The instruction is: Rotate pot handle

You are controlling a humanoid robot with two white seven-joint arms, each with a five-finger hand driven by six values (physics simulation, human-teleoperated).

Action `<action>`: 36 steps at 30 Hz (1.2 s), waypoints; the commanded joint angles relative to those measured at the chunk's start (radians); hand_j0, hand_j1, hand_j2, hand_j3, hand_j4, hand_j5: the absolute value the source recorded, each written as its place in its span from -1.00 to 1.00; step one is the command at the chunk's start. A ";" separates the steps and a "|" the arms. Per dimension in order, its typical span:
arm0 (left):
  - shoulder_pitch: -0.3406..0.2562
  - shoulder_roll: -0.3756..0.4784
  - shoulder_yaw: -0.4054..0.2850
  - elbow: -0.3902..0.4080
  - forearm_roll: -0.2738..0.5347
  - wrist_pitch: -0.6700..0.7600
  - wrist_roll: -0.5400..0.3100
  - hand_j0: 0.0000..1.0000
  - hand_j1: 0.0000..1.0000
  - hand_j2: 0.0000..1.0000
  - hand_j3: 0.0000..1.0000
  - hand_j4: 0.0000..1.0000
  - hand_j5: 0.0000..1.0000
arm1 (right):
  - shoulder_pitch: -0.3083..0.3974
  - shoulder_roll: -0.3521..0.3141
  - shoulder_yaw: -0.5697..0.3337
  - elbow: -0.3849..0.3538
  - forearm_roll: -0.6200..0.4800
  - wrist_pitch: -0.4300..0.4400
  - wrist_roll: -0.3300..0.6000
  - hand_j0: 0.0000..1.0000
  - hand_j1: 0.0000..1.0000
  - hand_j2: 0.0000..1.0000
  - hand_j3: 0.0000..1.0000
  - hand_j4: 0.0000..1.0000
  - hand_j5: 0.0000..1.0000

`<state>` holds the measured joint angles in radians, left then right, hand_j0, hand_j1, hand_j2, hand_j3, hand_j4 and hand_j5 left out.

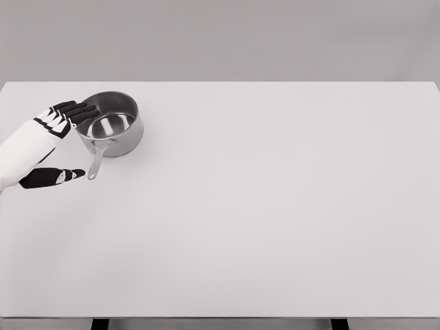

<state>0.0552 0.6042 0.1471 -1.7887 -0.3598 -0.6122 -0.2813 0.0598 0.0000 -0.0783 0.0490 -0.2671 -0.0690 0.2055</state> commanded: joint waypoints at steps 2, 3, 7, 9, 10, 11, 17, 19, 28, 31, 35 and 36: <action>0.000 0.002 0.002 -0.003 0.004 0.001 0.001 1.00 1.00 1.00 1.00 1.00 1.00 | 0.000 0.000 0.000 0.000 0.000 0.000 0.000 1.00 1.00 1.00 1.00 1.00 1.00; 0.000 0.002 0.002 -0.003 0.001 0.001 0.001 1.00 1.00 1.00 1.00 1.00 1.00 | 0.000 0.000 0.000 0.000 0.000 0.000 0.000 1.00 1.00 1.00 1.00 1.00 1.00; -0.003 0.002 0.002 -0.004 -0.002 0.001 0.001 1.00 1.00 1.00 1.00 1.00 1.00 | 0.000 0.000 0.000 0.000 0.000 0.000 0.000 1.00 1.00 1.00 1.00 1.00 1.00; -0.011 0.002 0.003 0.005 -0.048 0.001 0.001 1.00 1.00 1.00 1.00 1.00 1.00 | 0.000 0.000 0.000 0.000 0.000 0.000 0.000 1.00 1.00 1.00 1.00 1.00 1.00; -0.032 0.000 0.002 0.005 -0.054 0.001 0.001 1.00 1.00 1.00 1.00 1.00 1.00 | 0.000 0.000 0.000 0.000 0.000 0.000 0.000 1.00 1.00 1.00 1.00 1.00 1.00; -0.038 0.000 0.000 0.005 -0.060 0.001 -0.001 1.00 1.00 1.00 1.00 1.00 1.00 | 0.000 0.000 0.000 0.000 0.000 -0.002 0.000 1.00 1.00 1.00 1.00 1.00 1.00; -0.163 0.000 -0.009 -0.003 -0.110 0.001 -0.321 1.00 1.00 1.00 1.00 1.00 1.00 | 0.000 0.000 0.000 0.000 0.000 0.000 0.000 1.00 1.00 1.00 1.00 1.00 1.00; -0.170 0.000 -0.009 -0.012 -0.103 0.001 -0.330 1.00 1.00 1.00 1.00 1.00 1.00 | 0.000 0.000 0.000 0.000 0.000 0.000 0.000 1.00 1.00 1.00 1.00 1.00 1.00; -0.388 0.048 -0.247 -0.011 -0.113 0.001 -0.330 1.00 1.00 1.00 1.00 1.00 1.00 | 0.000 0.000 0.000 0.000 0.000 0.000 0.000 1.00 1.00 1.00 1.00 1.00 1.00; -0.394 0.049 -0.274 -0.008 -0.111 0.001 -0.330 1.00 1.00 1.00 1.00 1.00 1.00 | 0.000 0.000 0.000 0.000 0.000 0.000 0.000 1.00 1.00 1.00 1.00 1.00 1.00; -0.402 0.049 -0.276 0.002 -0.110 0.001 -0.330 1.00 1.00 1.00 1.00 1.00 1.00 | 0.000 0.000 0.000 0.000 0.000 0.000 0.000 1.00 1.00 1.00 1.00 1.00 1.00; -0.402 0.048 -0.277 0.002 -0.110 0.001 -0.330 1.00 1.00 1.00 1.00 1.00 1.00 | 0.000 0.000 0.000 0.000 0.000 0.000 0.000 1.00 1.00 1.00 1.00 1.00 1.00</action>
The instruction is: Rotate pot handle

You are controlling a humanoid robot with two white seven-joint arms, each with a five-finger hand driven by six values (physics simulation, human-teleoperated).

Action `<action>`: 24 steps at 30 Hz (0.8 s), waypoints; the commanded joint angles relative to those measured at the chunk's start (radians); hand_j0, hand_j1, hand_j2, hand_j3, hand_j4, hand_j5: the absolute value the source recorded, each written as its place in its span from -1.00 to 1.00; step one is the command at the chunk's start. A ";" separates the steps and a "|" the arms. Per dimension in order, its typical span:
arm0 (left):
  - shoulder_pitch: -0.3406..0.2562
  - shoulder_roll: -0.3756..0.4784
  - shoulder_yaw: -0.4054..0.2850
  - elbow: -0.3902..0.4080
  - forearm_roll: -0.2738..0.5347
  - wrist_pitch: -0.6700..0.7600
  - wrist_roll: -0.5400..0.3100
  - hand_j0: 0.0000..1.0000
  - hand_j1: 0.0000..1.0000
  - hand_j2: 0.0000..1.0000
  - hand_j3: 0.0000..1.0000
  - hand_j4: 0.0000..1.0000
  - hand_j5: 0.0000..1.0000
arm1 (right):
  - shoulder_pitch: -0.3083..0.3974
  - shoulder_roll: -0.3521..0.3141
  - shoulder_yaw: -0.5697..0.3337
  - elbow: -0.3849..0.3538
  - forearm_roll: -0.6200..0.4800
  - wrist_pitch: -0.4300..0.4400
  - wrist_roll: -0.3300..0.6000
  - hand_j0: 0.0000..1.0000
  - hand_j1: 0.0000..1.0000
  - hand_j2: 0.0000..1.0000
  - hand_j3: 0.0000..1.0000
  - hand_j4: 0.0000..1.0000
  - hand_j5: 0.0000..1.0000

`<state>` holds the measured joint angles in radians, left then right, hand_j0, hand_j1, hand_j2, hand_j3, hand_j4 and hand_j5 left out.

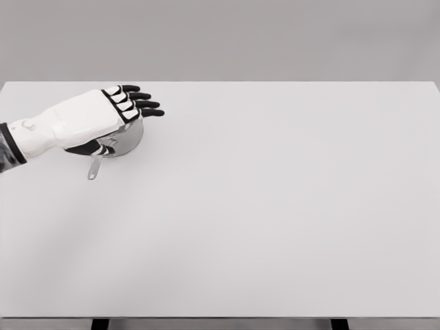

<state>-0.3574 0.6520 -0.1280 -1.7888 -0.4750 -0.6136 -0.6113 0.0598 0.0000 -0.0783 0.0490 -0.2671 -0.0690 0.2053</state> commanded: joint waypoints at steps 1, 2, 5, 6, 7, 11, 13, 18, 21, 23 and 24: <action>0.000 0.000 -0.013 0.006 0.006 0.003 0.000 1.00 1.00 1.00 1.00 1.00 1.00 | 0.000 0.000 0.000 0.000 0.000 0.000 0.000 1.00 1.00 1.00 1.00 1.00 1.00; 0.000 0.000 -0.013 0.006 0.006 0.003 0.000 1.00 1.00 1.00 1.00 1.00 1.00 | 0.000 0.000 0.000 0.000 0.000 0.000 0.000 1.00 1.00 1.00 1.00 1.00 1.00; -0.003 -0.002 -0.048 0.009 0.009 0.003 0.000 1.00 1.00 1.00 1.00 1.00 1.00 | 0.000 0.000 0.000 0.000 0.000 0.000 0.000 1.00 1.00 1.00 1.00 1.00 1.00; -0.005 -0.003 -0.048 0.011 0.010 0.003 0.000 1.00 1.00 1.00 1.00 1.00 1.00 | 0.000 0.000 0.000 0.000 0.000 0.000 0.000 1.00 1.00 1.00 1.00 1.00 1.00; -0.008 -0.005 -0.050 0.011 0.009 0.003 0.000 1.00 1.00 1.00 1.00 1.00 1.00 | 0.000 0.000 0.000 0.000 0.000 0.000 0.000 1.00 1.00 1.00 1.00 1.00 1.00; -0.011 0.000 -0.050 0.011 0.009 0.003 0.000 1.00 1.00 1.00 1.00 1.00 1.00 | 0.000 0.000 0.000 0.000 0.000 0.000 0.000 1.00 1.00 1.00 1.00 1.00 1.00; -0.009 0.003 -0.053 0.009 0.012 0.003 0.000 1.00 1.00 1.00 1.00 1.00 1.00 | 0.000 0.000 0.000 0.000 0.000 0.000 0.000 1.00 1.00 1.00 1.00 1.00 1.00; -0.011 0.002 -0.071 0.012 -0.008 0.003 0.000 1.00 1.00 1.00 1.00 1.00 1.00 | 0.000 0.000 0.000 0.000 0.000 0.000 0.000 1.00 1.00 1.00 1.00 1.00 1.00; -0.025 -0.003 -0.120 0.020 -0.024 0.003 0.000 1.00 1.00 1.00 1.00 1.00 1.00 | 0.000 0.000 0.000 0.000 0.000 0.000 0.000 1.00 1.00 1.00 1.00 1.00 1.00; -0.028 -0.005 -0.143 0.057 -0.034 0.003 0.000 1.00 1.00 1.00 1.00 1.00 1.00 | 0.000 0.000 0.000 0.000 0.000 0.000 0.000 1.00 1.00 1.00 1.00 1.00 1.00; -0.029 -0.005 -0.143 0.071 -0.039 0.003 0.000 1.00 1.00 1.00 1.00 1.00 1.00 | 0.000 0.000 0.000 0.000 0.000 0.000 0.000 1.00 1.00 1.00 1.00 1.00 1.00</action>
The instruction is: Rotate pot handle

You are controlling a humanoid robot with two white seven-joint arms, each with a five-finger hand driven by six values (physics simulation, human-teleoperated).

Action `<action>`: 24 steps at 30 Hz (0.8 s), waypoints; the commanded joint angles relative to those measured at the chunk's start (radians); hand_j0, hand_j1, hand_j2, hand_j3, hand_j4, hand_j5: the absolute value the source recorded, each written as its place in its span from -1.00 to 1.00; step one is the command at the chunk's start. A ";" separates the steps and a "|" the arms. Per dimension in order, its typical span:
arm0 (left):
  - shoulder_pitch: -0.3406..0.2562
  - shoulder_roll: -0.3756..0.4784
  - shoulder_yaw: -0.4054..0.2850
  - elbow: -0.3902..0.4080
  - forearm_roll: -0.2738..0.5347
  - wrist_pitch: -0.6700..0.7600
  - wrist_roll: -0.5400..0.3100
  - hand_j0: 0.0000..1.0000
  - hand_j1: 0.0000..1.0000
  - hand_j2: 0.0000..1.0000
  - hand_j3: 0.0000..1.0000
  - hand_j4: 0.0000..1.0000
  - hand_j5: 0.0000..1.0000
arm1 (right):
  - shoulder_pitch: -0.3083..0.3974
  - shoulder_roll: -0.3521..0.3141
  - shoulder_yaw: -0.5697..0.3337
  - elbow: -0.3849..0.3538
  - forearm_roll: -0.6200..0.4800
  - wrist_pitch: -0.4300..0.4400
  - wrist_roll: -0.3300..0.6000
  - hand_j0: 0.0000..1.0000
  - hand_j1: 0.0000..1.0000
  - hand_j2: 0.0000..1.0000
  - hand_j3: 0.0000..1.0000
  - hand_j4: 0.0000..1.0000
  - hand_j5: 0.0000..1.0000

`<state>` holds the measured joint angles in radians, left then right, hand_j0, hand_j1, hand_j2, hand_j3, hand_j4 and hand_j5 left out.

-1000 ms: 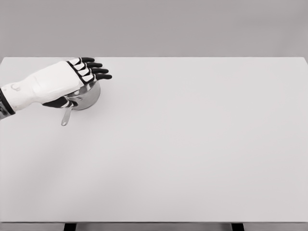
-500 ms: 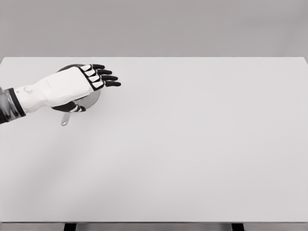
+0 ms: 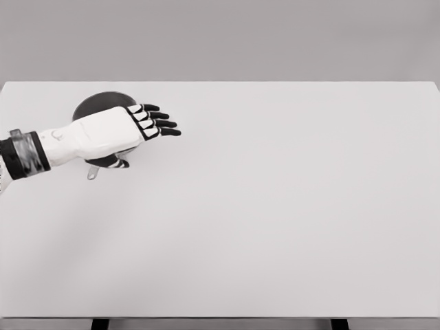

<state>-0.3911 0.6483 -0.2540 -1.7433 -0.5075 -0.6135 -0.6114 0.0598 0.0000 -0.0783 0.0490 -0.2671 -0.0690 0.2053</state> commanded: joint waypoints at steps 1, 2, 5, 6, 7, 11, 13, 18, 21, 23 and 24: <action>-0.003 -0.001 -0.018 0.036 -0.008 0.003 0.001 1.00 1.00 1.00 1.00 1.00 1.00 | 0.000 0.000 0.000 0.000 0.000 0.000 0.000 1.00 1.00 1.00 1.00 1.00 1.00; -0.011 -0.002 -0.018 0.047 -0.008 0.003 0.001 1.00 1.00 1.00 1.00 1.00 1.00 | 0.000 0.000 0.000 0.000 0.000 0.000 0.000 1.00 1.00 1.00 1.00 1.00 1.00; -0.012 -0.021 -0.018 0.054 -0.060 0.003 0.001 1.00 1.00 1.00 1.00 1.00 1.00 | 0.000 0.000 0.000 0.000 0.000 0.000 0.000 1.00 1.00 1.00 1.00 1.00 1.00; -0.012 -0.035 -0.016 0.056 -0.072 0.003 0.001 1.00 1.00 1.00 1.00 1.00 1.00 | 0.000 0.000 0.000 0.000 0.000 0.000 0.000 1.00 1.00 1.00 1.00 1.00 1.00; -0.012 -0.036 -0.016 0.056 -0.077 0.003 0.001 1.00 1.00 1.00 1.00 1.00 1.00 | 0.000 0.000 0.000 0.000 0.000 0.000 0.000 1.00 1.00 1.00 1.00 1.00 1.00; -0.008 -0.039 -0.019 0.057 -0.078 0.003 0.001 1.00 1.00 1.00 1.00 1.00 1.00 | 0.000 0.000 0.000 0.000 0.000 0.000 0.000 1.00 1.00 1.00 1.00 1.00 1.00; -0.008 -0.049 -0.019 0.073 -0.083 0.003 0.001 1.00 1.00 1.00 1.00 1.00 1.00 | 0.000 0.000 0.000 0.000 0.000 0.000 0.000 1.00 1.00 1.00 1.00 1.00 1.00; -0.006 -0.064 -0.018 0.120 -0.086 0.003 0.001 1.00 1.00 1.00 1.00 1.00 1.00 | 0.000 0.000 0.000 0.000 0.000 0.000 0.000 1.00 1.00 1.00 1.00 1.00 1.00; -0.006 -0.067 -0.019 0.134 -0.088 0.003 0.001 1.00 1.00 1.00 1.00 1.00 1.00 | 0.000 0.000 0.000 0.000 0.000 0.000 0.000 1.00 1.00 1.00 1.00 1.00 1.00; -0.006 -0.070 -0.019 0.136 -0.103 0.003 0.001 1.00 1.00 1.00 1.00 1.00 1.00 | 0.000 0.000 0.000 0.000 0.000 0.000 0.000 1.00 1.00 1.00 1.00 1.00 1.00; -0.006 -0.075 -0.019 0.137 -0.105 0.003 0.001 1.00 1.00 1.00 1.00 1.00 1.00 | 0.000 0.000 0.000 0.000 0.000 0.000 0.000 1.00 1.00 1.00 1.00 1.00 1.00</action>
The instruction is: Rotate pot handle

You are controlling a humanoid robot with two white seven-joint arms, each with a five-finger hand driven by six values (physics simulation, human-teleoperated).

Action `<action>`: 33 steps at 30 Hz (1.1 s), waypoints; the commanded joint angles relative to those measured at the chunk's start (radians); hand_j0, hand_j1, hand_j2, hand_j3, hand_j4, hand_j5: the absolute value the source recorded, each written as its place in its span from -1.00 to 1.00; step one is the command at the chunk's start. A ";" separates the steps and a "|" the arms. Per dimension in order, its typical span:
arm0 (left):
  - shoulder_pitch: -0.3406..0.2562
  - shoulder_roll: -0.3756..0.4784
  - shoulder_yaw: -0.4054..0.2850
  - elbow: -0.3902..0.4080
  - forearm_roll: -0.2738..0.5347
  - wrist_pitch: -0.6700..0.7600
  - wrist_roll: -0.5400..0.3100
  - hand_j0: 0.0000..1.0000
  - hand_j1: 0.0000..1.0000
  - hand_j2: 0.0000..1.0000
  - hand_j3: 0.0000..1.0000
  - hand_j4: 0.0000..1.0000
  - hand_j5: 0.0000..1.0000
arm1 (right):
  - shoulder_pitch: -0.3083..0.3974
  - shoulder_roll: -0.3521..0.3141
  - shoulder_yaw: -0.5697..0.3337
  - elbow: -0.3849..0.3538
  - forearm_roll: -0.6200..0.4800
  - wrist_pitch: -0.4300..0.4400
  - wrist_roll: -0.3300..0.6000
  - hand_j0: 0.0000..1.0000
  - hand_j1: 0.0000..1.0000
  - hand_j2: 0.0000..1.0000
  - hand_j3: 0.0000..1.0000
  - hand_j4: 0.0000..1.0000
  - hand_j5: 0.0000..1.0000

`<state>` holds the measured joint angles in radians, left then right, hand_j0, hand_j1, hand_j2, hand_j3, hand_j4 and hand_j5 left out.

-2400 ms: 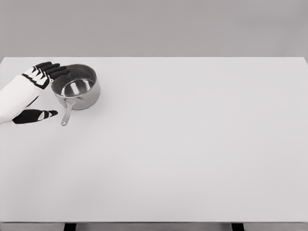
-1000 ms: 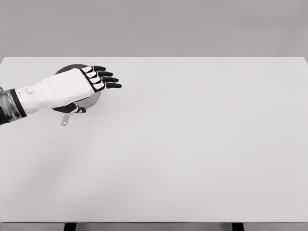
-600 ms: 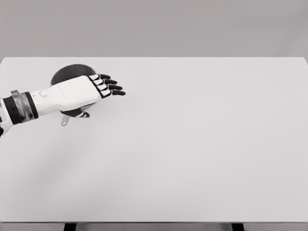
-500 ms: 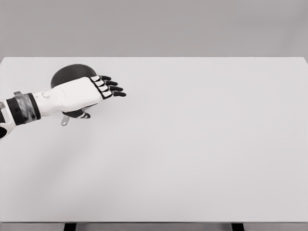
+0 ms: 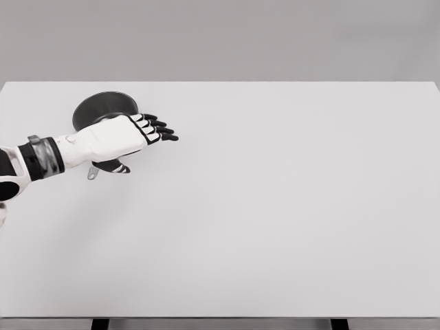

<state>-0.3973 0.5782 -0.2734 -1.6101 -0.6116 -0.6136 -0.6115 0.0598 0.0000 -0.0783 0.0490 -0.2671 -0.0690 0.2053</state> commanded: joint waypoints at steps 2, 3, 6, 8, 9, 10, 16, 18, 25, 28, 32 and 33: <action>0.000 -0.009 0.000 0.019 -0.017 0.003 0.001 1.00 1.00 1.00 1.00 1.00 1.00 | 0.000 0.000 0.000 0.000 0.000 0.000 0.000 1.00 1.00 1.00 1.00 1.00 1.00; 0.002 -0.009 0.000 0.019 -0.017 0.003 0.001 1.00 1.00 1.00 1.00 1.00 1.00 | 0.000 0.000 0.000 0.000 0.000 0.000 0.000 1.00 1.00 1.00 1.00 1.00 1.00; 0.002 -0.018 0.000 0.036 -0.019 0.003 0.001 1.00 1.00 1.00 1.00 1.00 1.00 | 0.000 0.000 0.000 0.000 0.000 0.000 0.000 1.00 1.00 1.00 1.00 1.00 1.00; 0.003 -0.026 0.000 0.039 -0.019 0.003 0.001 1.00 1.00 1.00 1.00 1.00 1.00 | 0.000 0.000 0.000 0.000 0.000 0.000 0.000 1.00 1.00 1.00 1.00 1.00 1.00; 0.003 -0.026 0.002 0.041 -0.019 0.003 0.001 1.00 1.00 1.00 1.00 1.00 1.00 | 0.000 0.000 0.000 0.000 0.000 0.000 0.000 1.00 1.00 1.00 1.00 1.00 1.00; 0.005 -0.024 0.003 0.041 -0.019 0.003 0.001 1.00 1.00 1.00 1.00 1.00 1.00 | 0.000 0.000 0.000 0.000 0.000 0.000 0.000 1.00 1.00 1.00 1.00 1.00 1.00; 0.006 -0.021 0.014 0.061 -0.019 0.003 0.001 1.00 1.00 1.00 1.00 1.00 1.00 | 0.000 0.000 0.000 0.000 0.000 0.000 0.000 1.00 1.00 1.00 1.00 1.00 1.00; 0.009 -0.017 0.019 0.062 -0.019 0.003 0.001 1.00 1.00 1.00 1.00 1.00 1.00 | 0.000 0.000 0.000 0.000 0.000 0.000 0.002 1.00 1.00 1.00 1.00 1.00 1.00; 0.014 -0.012 0.034 0.079 -0.017 0.003 0.001 1.00 1.00 1.00 1.00 1.00 1.00 | 0.000 0.000 0.000 0.000 0.000 0.000 0.000 1.00 1.00 1.00 1.00 1.00 1.00; 0.014 -0.011 0.045 0.082 -0.017 0.003 0.001 1.00 1.00 1.00 1.00 1.00 1.00 | 0.000 0.000 0.000 0.000 0.000 0.000 0.000 1.00 1.00 1.00 1.00 1.00 1.00; 0.014 -0.006 0.046 0.101 -0.019 0.003 0.001 1.00 1.00 1.00 1.00 1.00 1.00 | 0.000 0.000 0.000 0.000 0.000 0.000 0.000 1.00 1.00 1.00 1.00 1.00 1.00; 0.014 -0.005 0.046 0.101 -0.019 0.003 0.001 1.00 1.00 1.00 1.00 1.00 1.00 | 0.000 0.000 0.000 0.000 0.000 0.000 0.000 1.00 1.00 1.00 1.00 1.00 1.00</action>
<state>-0.3835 0.5704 -0.2292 -1.5141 -0.6358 -0.6136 -0.6115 0.0598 0.0000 -0.0783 0.0490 -0.2671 -0.0690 0.2053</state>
